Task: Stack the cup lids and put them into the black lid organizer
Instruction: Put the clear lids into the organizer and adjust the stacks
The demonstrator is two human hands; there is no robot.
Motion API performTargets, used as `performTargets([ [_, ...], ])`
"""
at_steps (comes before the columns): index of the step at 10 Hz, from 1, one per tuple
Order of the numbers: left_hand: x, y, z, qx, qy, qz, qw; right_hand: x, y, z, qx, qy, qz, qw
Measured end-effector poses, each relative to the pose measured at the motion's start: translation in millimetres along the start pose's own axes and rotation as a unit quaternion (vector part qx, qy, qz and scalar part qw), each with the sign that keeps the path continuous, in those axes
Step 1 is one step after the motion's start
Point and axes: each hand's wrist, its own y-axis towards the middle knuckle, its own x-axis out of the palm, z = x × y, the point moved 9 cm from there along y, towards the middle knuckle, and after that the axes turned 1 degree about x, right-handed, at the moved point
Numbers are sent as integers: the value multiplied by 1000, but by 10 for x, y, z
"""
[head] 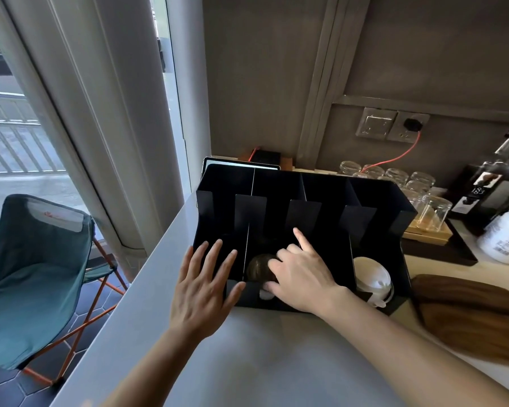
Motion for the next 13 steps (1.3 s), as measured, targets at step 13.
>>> performTargets([
  [13,39,-22,2,3,12,-9,1000,-8,23,-182,-66,4,24,998],
])
